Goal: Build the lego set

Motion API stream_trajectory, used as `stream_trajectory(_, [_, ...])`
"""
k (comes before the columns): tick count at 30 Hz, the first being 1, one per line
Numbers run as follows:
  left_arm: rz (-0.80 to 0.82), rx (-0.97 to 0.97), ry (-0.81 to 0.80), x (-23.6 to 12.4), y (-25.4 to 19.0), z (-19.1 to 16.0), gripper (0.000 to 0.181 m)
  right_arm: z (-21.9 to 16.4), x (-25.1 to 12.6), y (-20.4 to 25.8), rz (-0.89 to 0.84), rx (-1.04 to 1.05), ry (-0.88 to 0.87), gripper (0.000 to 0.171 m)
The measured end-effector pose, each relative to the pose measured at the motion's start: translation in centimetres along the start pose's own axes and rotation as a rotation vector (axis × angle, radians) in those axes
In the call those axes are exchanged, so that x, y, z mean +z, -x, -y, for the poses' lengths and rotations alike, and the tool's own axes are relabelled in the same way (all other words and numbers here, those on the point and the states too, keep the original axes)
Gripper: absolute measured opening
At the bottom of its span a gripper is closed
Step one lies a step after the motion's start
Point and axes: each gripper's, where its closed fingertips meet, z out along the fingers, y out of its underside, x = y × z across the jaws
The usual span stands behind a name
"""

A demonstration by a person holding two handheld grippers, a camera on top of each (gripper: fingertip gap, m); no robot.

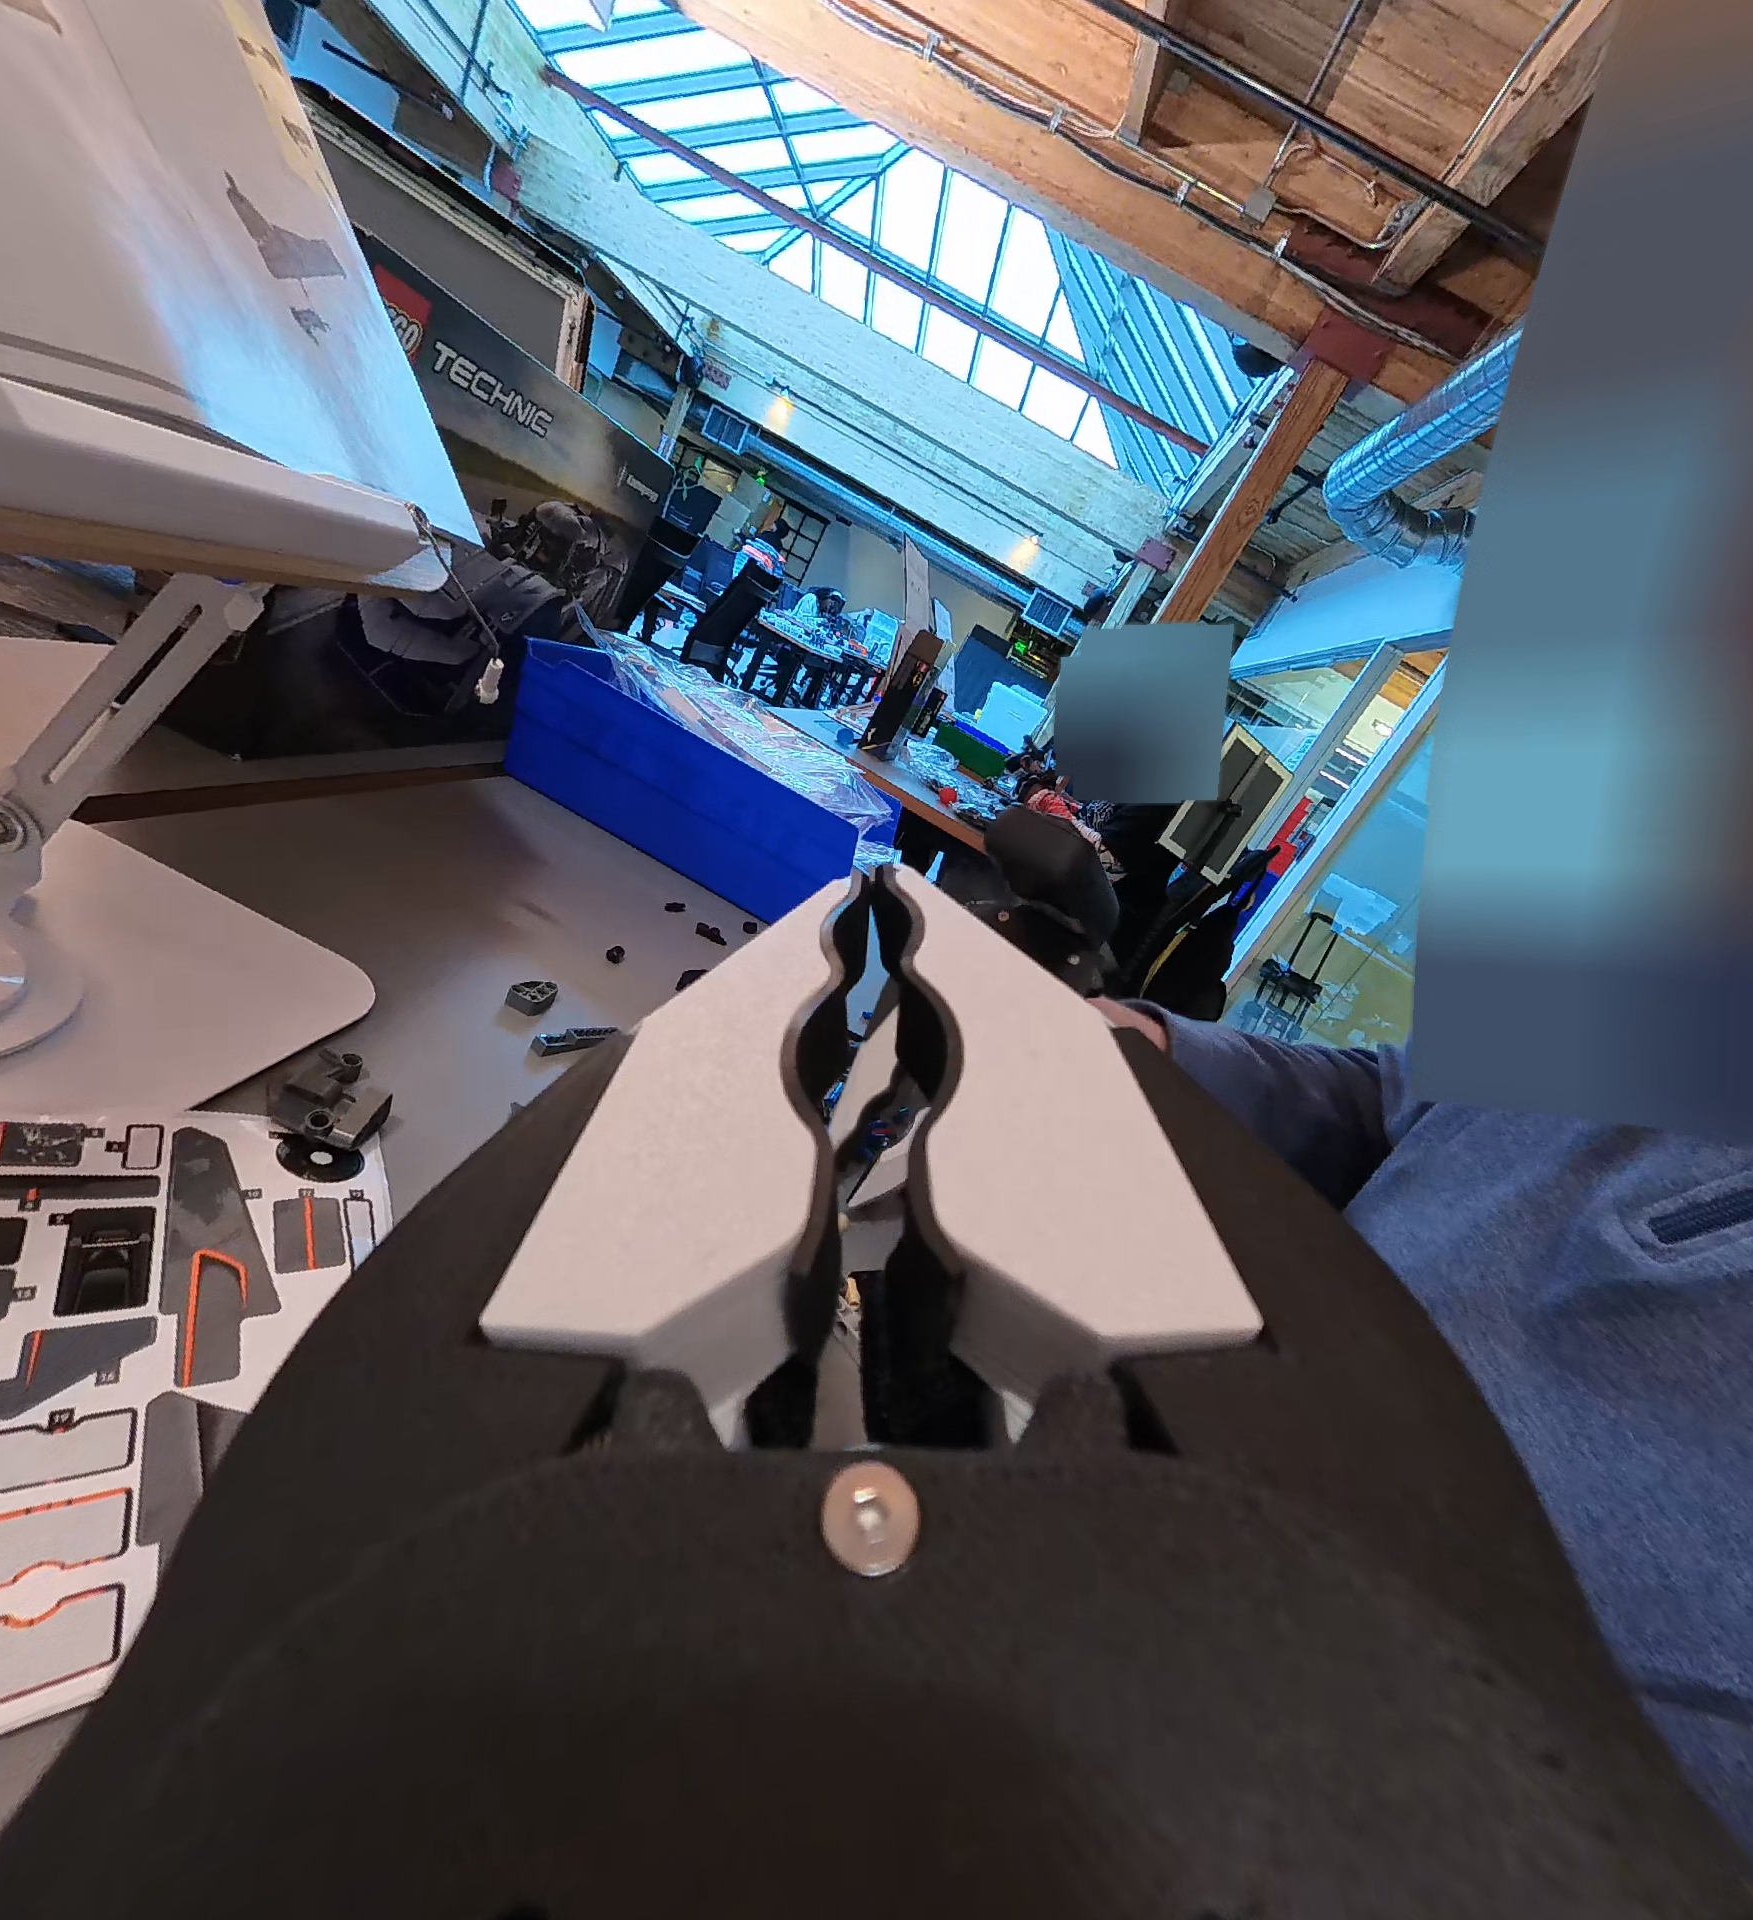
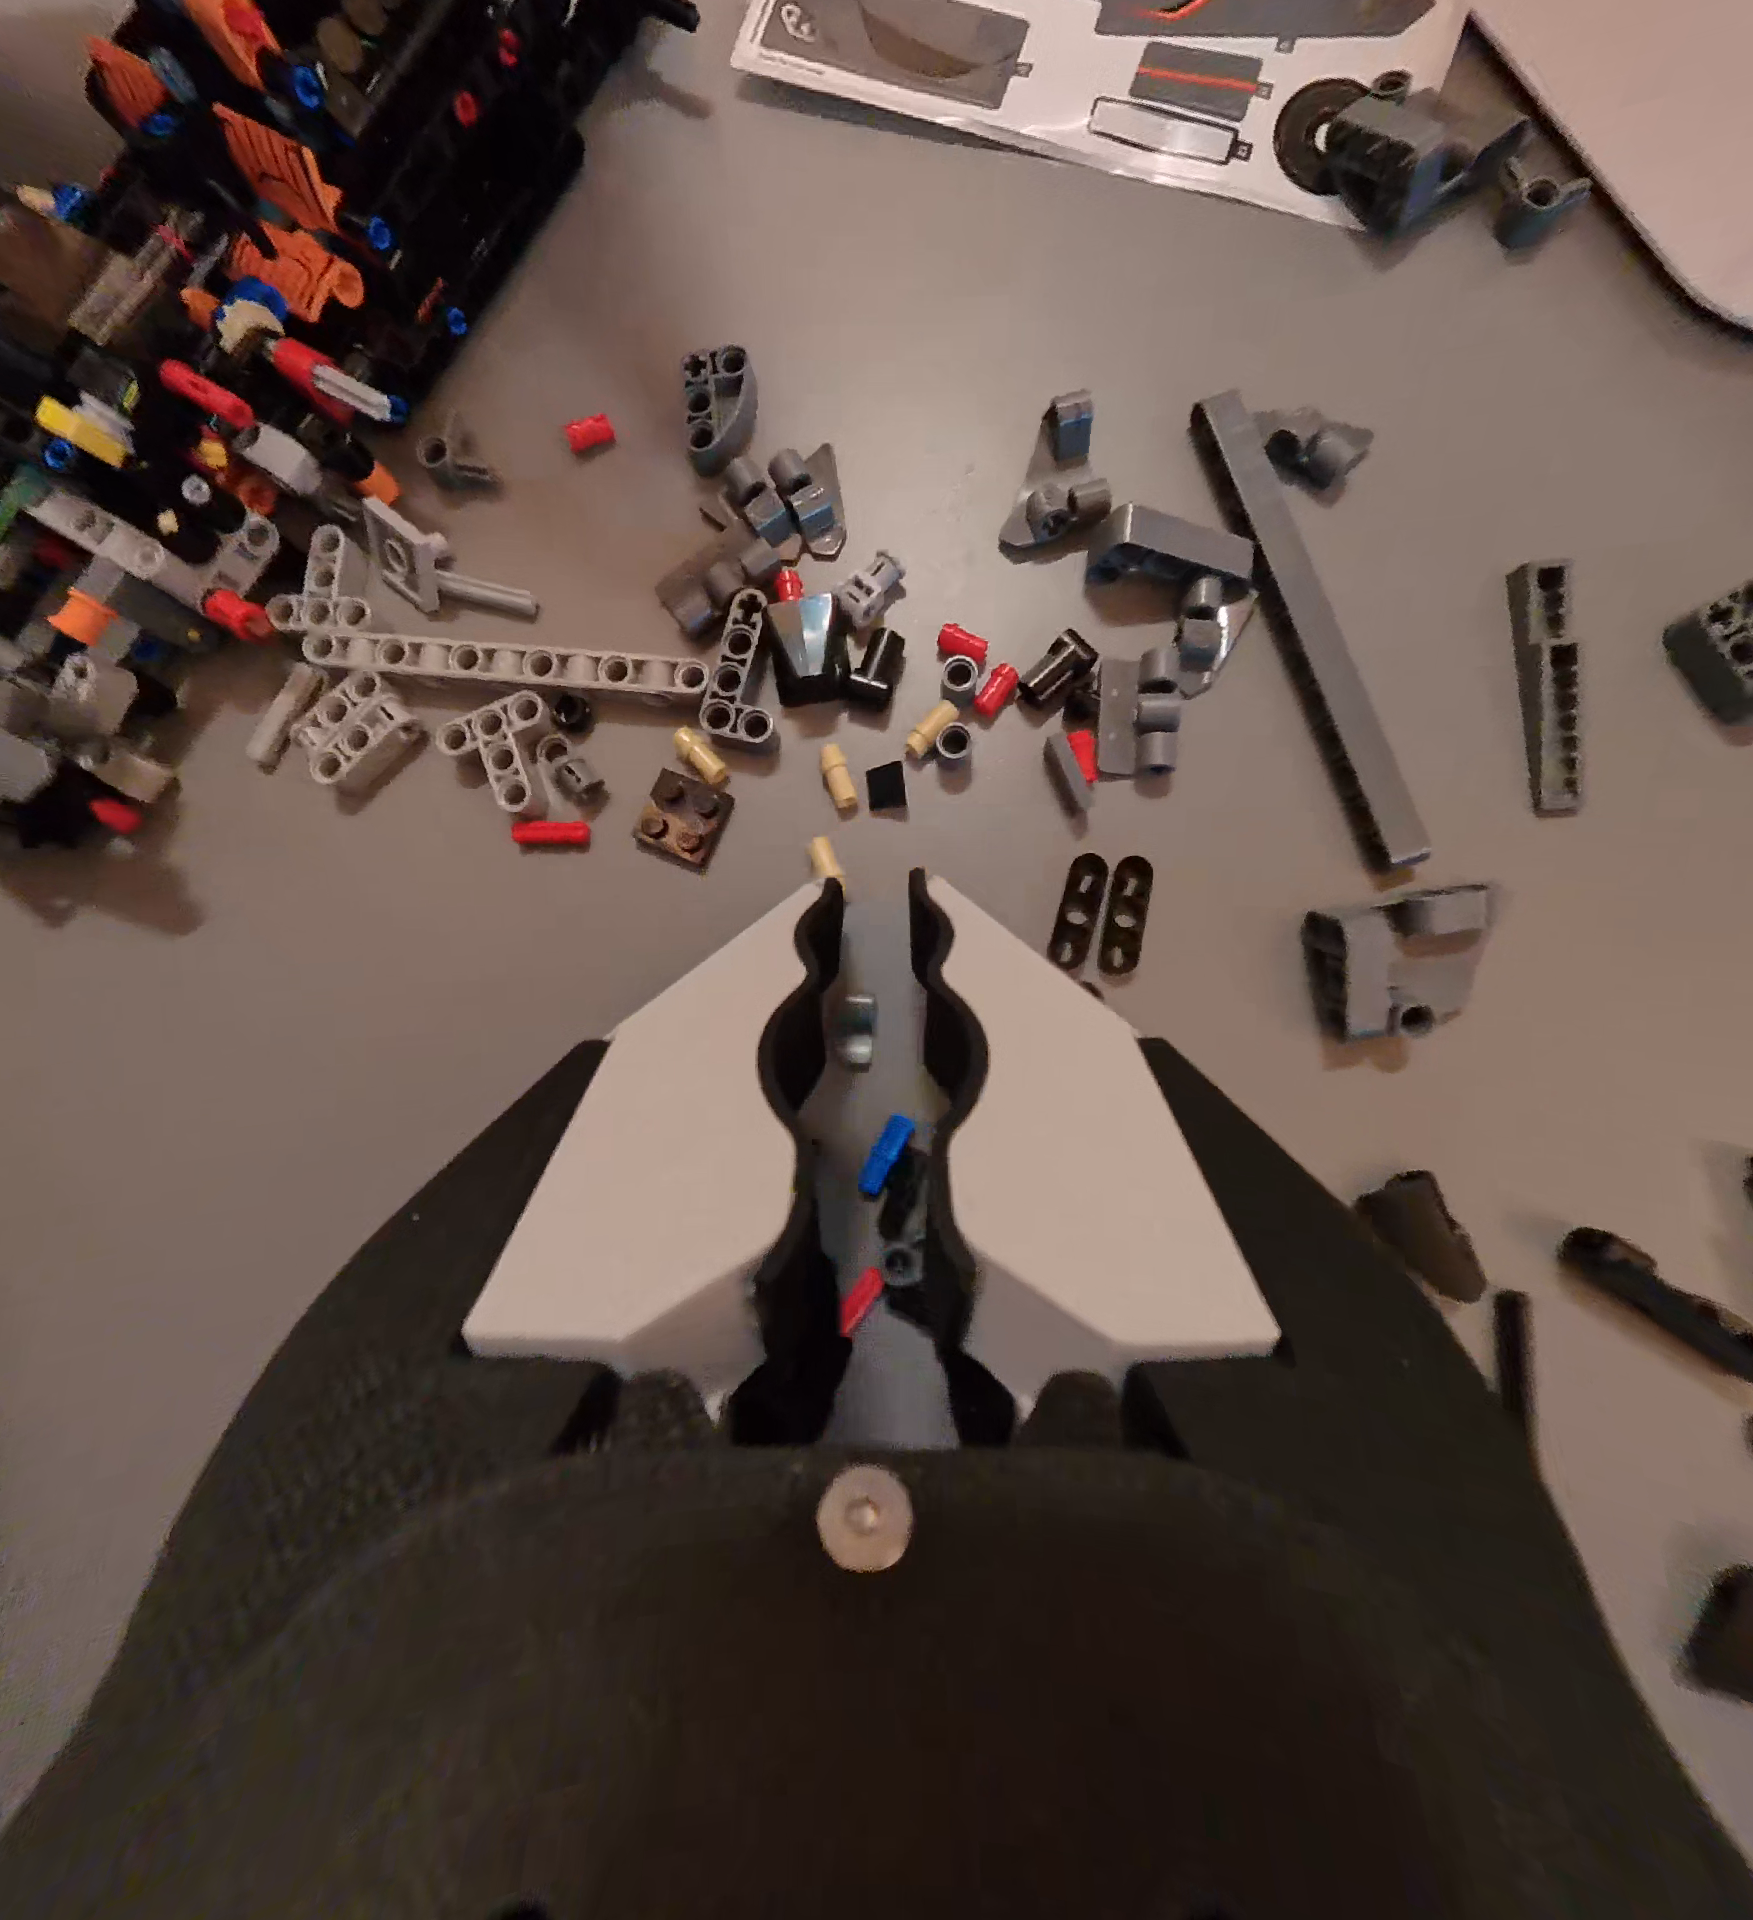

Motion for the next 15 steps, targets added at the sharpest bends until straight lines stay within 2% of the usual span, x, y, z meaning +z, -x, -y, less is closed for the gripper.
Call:
stream_trajectory(3, [0.001,0.001,0.000,0.1,-0.1,-0.1,0.000,-0.4,0.0,0.3,0.039,-0.117,0.030,0.012])
stream_trajectory(7, [0.002,0.006,0.002,0.2,0.0,-0.1,0.000,-0.5,0.4,1.1,0.054,-0.175,0.023,0.011])
stream_trajectory(9, [0.000,0.003,0.002,0.3,0.1,-0.2,0.000,-0.5,0.7,1.4,0.065,-0.171,0.017,0.012])
stream_trajectory(11, [0.000,-0.001,0.005,0.4,0.2,-0.3,0.000,-0.4,0.8,1.3,0.062,-0.166,0.001,0.003])
stream_trajectory(15, [-0.003,-0.008,0.008,0.7,0.2,-0.4,0.000,-0.2,0.8,1.3,0.044,-0.164,-0.016,0.002])
